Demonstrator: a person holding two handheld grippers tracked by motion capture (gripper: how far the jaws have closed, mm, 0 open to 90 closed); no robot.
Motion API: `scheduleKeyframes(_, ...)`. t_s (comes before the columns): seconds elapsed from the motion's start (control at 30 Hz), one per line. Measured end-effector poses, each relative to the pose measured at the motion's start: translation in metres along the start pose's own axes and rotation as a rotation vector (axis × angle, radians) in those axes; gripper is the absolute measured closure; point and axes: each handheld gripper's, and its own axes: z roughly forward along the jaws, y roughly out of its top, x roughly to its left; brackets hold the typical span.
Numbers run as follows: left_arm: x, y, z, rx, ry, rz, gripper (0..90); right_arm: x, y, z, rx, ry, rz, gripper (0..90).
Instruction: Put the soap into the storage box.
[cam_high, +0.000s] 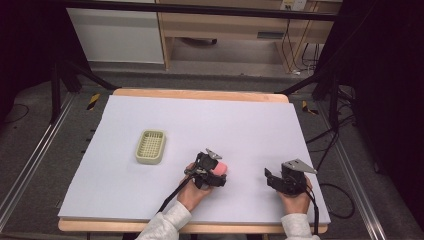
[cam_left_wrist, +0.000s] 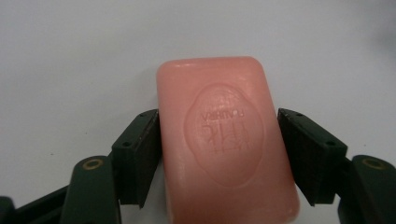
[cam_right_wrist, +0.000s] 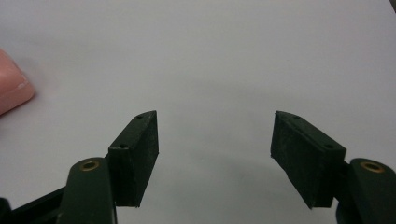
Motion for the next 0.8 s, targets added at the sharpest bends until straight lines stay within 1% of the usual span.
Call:
scheduleKeyframes(0.1, 0.0007, 0.0008, -0.0004, 0.007, -0.009, -0.005, 33.8, -0.0002, -0.0001, 0.0001, -0.001, 0.000, -0.003, 32.9)
scheduleKeyframes(0.3, 0.0002, 0.0011, 0.0004, 0.008, -0.004, 0.006, 34.0, -0.0002, 0.0000, 0.0001, 0.000, 0.003, -0.003, 33.5)
scheduleKeyframes(0.43, -0.0009, 0.0024, 0.0003, 0.019, -0.001, 0.013, 35.1, -0.0003, 0.0000, -0.0001, 0.001, 0.006, -0.002, 34.4)
scheduleKeyframes(0.53, -0.0017, 0.0041, -0.0005, 0.039, 0.004, 0.027, 36.3, -0.0003, -0.0001, 0.0001, 0.002, 0.009, -0.001, 34.6)
scheduleKeyframes(0.8, -0.0021, 0.0050, -0.0005, 0.043, 0.008, 0.032, 36.6, -0.0006, 0.0000, -0.0005, 0.001, 0.012, 0.009, 34.5)
